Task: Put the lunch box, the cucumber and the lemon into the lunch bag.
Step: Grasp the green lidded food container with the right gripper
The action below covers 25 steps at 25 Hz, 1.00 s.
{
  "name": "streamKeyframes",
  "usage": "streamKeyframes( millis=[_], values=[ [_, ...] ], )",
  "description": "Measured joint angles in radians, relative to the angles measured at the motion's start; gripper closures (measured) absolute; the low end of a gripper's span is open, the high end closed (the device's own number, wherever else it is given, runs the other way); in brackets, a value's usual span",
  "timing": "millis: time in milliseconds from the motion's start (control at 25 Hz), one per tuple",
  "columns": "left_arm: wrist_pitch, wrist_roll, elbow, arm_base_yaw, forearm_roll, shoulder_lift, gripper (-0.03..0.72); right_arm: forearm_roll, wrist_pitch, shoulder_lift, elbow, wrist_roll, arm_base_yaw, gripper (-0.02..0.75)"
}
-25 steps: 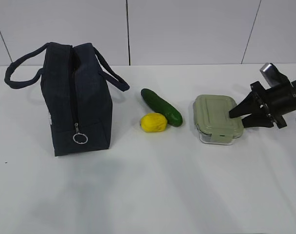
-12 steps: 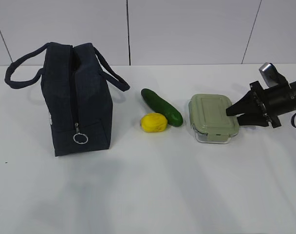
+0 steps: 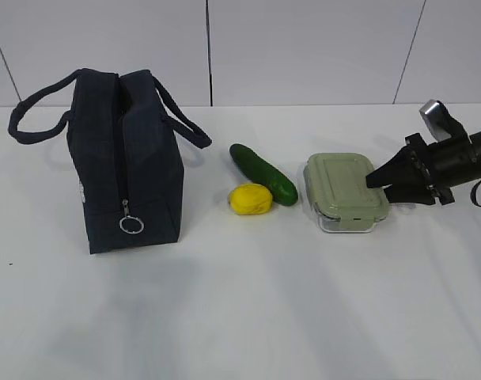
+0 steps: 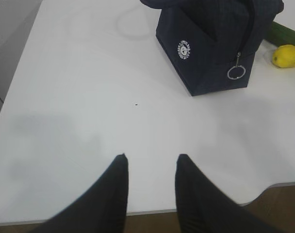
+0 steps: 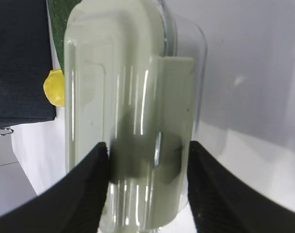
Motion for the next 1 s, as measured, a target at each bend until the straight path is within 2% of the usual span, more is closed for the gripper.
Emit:
streamKeyframes(
  millis=[160,280,1000],
  values=[
    [0.000,0.000,0.000,0.000,0.000,0.000,0.452,0.000,-0.004,0.003,0.000,-0.026,0.000,0.278],
    [0.000,0.000,0.000,0.000,0.000,0.000,0.452,-0.002,-0.004,0.003,-0.005,-0.035,0.000,0.251],
    [0.000,-0.004,0.000,0.000,0.000,0.000,0.452,-0.004,-0.006,0.035,-0.043,-0.037,0.002,0.242]
  ],
)
